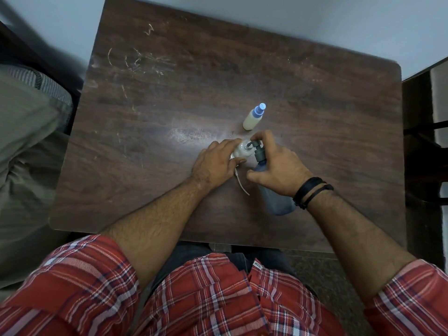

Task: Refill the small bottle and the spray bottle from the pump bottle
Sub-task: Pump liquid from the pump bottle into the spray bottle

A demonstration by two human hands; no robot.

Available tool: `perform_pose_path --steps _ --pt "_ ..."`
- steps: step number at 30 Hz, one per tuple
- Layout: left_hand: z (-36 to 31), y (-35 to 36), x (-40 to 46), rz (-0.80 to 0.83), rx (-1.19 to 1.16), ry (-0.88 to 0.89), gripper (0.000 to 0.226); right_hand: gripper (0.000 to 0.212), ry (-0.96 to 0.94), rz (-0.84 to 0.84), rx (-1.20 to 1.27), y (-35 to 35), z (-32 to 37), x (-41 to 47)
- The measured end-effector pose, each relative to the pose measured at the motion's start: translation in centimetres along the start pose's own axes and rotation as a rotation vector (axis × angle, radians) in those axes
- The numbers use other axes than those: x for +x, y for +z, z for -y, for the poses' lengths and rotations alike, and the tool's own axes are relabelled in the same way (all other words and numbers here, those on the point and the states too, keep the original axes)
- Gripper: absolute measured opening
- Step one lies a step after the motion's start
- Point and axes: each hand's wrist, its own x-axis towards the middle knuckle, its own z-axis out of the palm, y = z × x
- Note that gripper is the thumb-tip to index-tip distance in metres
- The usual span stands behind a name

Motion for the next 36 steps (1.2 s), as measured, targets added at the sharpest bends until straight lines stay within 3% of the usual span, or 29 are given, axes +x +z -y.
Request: perform_pose_path --steps 6,14,25,32,36 --pt "0.02 0.07 0.07 -0.002 0.008 -0.002 0.053 0.069 -0.009 -0.006 -0.024 0.09 0.04 -0.15" --pt "-0.03 0.01 -0.01 -0.003 0.009 0.0 0.052 0.058 -0.001 0.016 -0.005 0.15 -0.3 -0.02" --pt "-0.09 -0.16 0.1 -0.009 0.017 -0.004 0.053 0.072 -0.005 0.013 -0.026 0.05 -0.17 -0.2" --pt "-0.13 -0.04 0.04 -0.007 0.028 -0.004 0.052 0.059 0.004 0.036 0.001 -0.05 -0.27 -0.02" --pt "-0.15 -0.03 -0.02 -0.005 0.025 0.0 0.052 0.063 0.002 0.038 0.004 0.0 -0.2 0.06"
